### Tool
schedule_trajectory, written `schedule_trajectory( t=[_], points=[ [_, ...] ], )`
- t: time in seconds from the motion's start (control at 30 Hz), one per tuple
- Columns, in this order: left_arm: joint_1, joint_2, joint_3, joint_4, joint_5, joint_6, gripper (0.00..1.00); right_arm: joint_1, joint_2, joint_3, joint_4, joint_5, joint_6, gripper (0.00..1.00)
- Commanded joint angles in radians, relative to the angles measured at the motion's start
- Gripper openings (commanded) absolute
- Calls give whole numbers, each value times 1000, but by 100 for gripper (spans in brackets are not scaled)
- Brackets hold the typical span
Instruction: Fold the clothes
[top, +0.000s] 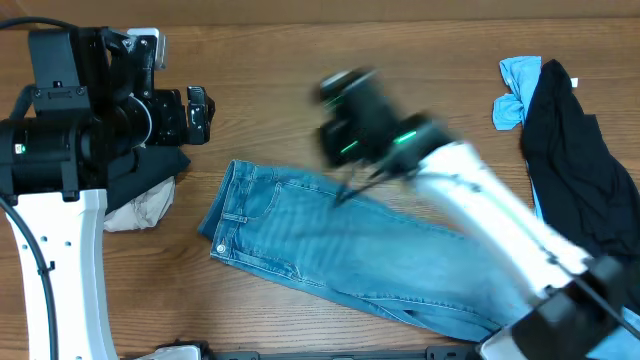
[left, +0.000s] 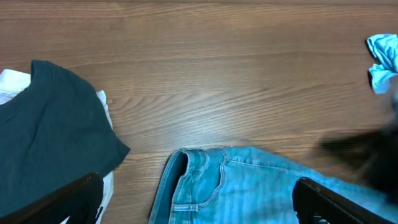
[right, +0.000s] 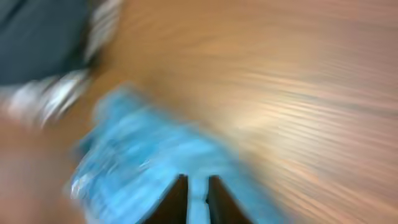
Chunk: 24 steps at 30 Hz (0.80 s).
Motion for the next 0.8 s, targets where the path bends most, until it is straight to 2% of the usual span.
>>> schedule_trajectory(
  t=[0.0, 0.1, 0.13, 0.2, 0.23, 0.37, 0.5, 0.6, 0.67, 0.77],
  points=[
    [4, -3, 21, -11, -17, 23, 100, -287, -5, 21, -63, 101, 150, 4],
    [4, -3, 21, -21, -17, 22, 97, -498, 60, 21, -82, 69, 150, 4],
    [4, -3, 21, -26, -16, 22, 93, -573, 93, 21, -82, 26, 149, 4],
    [4, -3, 20, -35, -6, 21, 78, -681, 154, 20, -85, -87, 137, 4],
    [4, -2, 18, -42, 6, 22, 75, -716, 176, 20, -91, -136, 124, 4],
    [-16, 22, -26, -101, 34, 23, 82, -821, 252, 20, -121, -177, 107, 4],
    [-40, 78, -103, -122, 35, 21, 77, -882, 313, 20, -91, -161, 74, 4],
    [-58, 130, -142, -122, 43, 11, 75, -917, 383, 20, -50, -61, 75, 4],
    [-71, 155, -145, -126, 43, 11, 75, -945, 437, 20, -37, 26, 90, 4],
    [-83, 163, -145, -123, 43, 10, 76, -995, 493, 20, -35, 35, 94, 4]
  ],
)
